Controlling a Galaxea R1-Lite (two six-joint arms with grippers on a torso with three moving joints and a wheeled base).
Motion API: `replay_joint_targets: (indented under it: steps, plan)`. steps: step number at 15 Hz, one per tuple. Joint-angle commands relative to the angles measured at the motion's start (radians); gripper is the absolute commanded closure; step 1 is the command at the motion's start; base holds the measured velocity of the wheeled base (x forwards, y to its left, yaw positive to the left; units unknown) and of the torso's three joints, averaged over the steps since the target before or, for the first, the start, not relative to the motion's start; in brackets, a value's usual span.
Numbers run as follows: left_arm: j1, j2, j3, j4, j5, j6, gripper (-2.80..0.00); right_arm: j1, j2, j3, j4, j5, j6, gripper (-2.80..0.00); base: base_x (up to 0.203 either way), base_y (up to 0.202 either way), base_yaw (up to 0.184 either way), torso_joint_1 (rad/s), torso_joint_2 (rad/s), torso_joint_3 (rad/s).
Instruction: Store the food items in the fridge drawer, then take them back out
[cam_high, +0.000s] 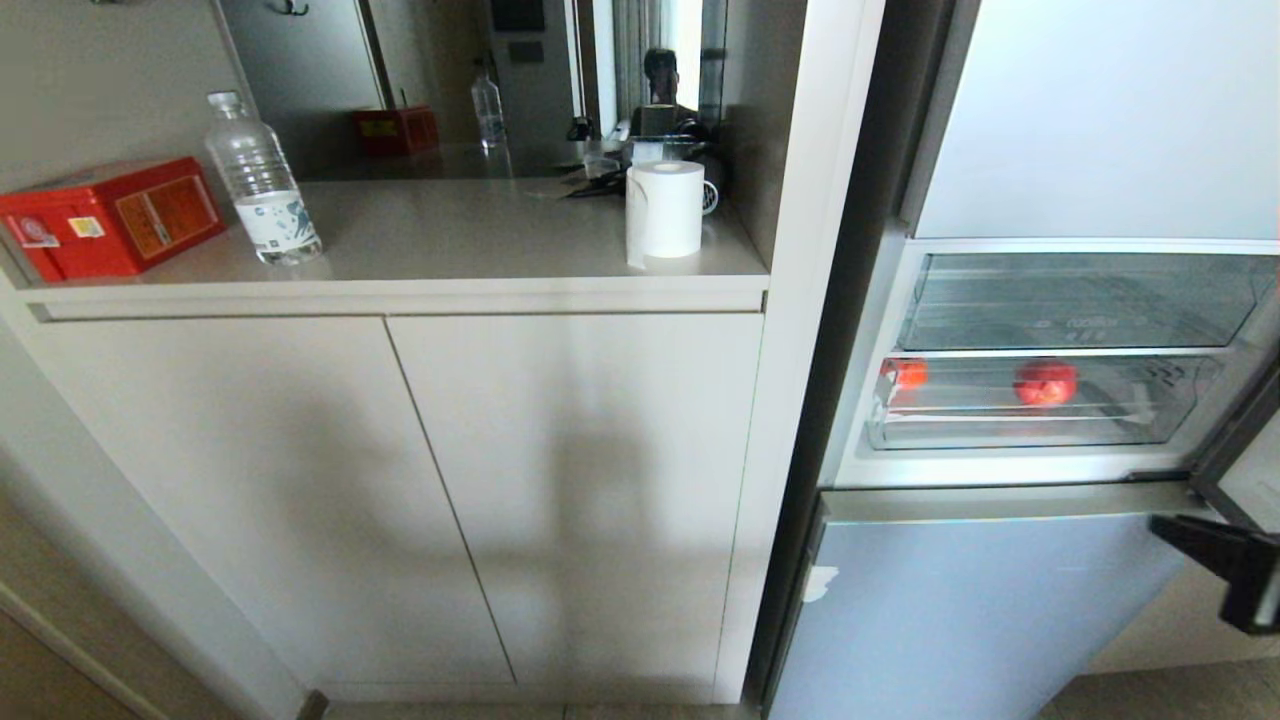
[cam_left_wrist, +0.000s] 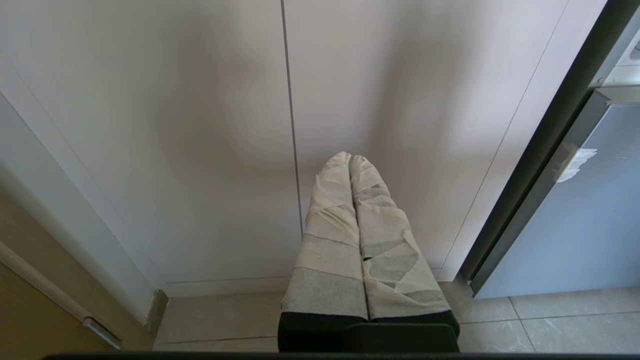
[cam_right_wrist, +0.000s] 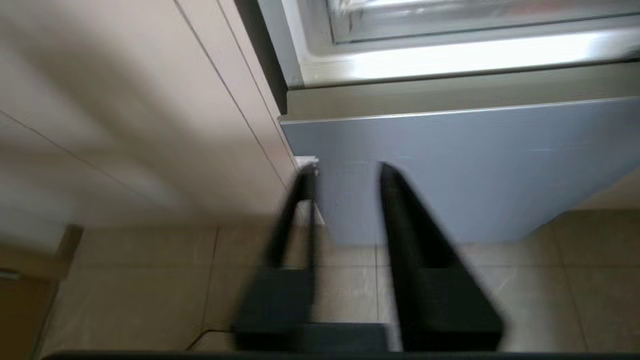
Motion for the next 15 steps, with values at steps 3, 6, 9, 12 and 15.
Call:
replay_joint_targets:
  steps: [3,6,9,12,15]
  plan:
    - [0.0,0.002,0.0,0.0,0.0,-0.001,0.0,0.008,0.614,-0.057,-0.424,0.018,-0.011,-2.8,0.0,0.0,0.0,0.0,0.0,0.0]
    - [0.0,0.002,0.0,0.0,0.0,-0.001,0.0,0.01,0.844,-0.082,-0.799,0.075,-0.049,-2.8,0.0,0.0,0.0,0.0,0.0,0.0]
    - [0.0,0.002,0.0,0.0,0.0,0.001,0.0,0.009,1.012,-0.143,-1.028,0.1,-0.067,-2.8,0.0,0.0,0.0,0.0,0.0,0.0]
    - [0.0,0.002,0.0,0.0,0.0,-0.001,0.0,0.009,1.095,-0.248,-1.077,0.099,-0.068,-2.8,0.0,0.0,0.0,0.0,0.0,0.0]
    - [0.0,0.002,0.0,0.0,0.0,0.0,0.0,0.008,1.148,-0.321,-1.074,0.069,-0.076,-2.8,0.0,0.0,0.0,0.0,0.0,0.0]
